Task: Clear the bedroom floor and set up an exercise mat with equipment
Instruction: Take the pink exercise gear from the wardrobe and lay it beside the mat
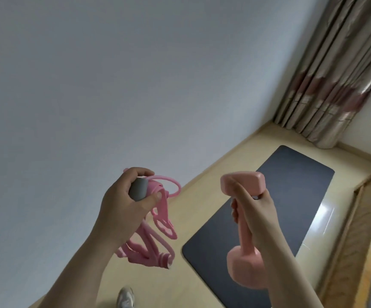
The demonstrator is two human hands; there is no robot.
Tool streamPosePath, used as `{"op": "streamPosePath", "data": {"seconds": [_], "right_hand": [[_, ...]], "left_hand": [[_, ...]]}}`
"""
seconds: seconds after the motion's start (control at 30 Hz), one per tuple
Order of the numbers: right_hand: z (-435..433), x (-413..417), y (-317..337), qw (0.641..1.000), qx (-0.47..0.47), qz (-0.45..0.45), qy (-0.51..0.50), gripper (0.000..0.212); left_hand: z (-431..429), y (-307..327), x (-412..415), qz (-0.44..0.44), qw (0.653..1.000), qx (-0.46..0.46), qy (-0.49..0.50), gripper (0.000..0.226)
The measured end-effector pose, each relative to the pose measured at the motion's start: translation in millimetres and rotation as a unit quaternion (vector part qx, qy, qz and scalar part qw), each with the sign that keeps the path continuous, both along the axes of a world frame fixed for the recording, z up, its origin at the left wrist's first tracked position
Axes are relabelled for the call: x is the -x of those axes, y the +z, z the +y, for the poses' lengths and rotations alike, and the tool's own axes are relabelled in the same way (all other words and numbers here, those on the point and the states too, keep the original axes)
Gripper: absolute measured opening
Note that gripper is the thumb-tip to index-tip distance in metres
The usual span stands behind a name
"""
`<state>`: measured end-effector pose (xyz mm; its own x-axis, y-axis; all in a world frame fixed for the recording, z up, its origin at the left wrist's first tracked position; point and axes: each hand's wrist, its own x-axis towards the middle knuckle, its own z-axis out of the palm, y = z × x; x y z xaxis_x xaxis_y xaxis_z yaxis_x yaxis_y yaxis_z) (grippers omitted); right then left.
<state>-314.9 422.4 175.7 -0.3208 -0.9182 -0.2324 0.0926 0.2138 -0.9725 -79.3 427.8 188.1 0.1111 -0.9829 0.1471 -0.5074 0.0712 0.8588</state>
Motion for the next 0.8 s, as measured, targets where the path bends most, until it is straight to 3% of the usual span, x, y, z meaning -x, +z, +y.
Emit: {"op": "streamPosePath", "data": {"seconds": [0.37,0.8], "right_hand": [[-150.3,-50.3,-4.5,0.988,-0.022,0.021,-0.15,0.048],[-296.4,-39.9,-21.6,0.961,-0.037,0.028,-0.272,0.076]], "left_hand": [[-224.6,-5.9,-35.9,0.002,0.983,-0.015,-0.182,0.032],[-430.6,-24.4,8.7,0.004,0.948,-0.042,-0.315,0.036]]}}
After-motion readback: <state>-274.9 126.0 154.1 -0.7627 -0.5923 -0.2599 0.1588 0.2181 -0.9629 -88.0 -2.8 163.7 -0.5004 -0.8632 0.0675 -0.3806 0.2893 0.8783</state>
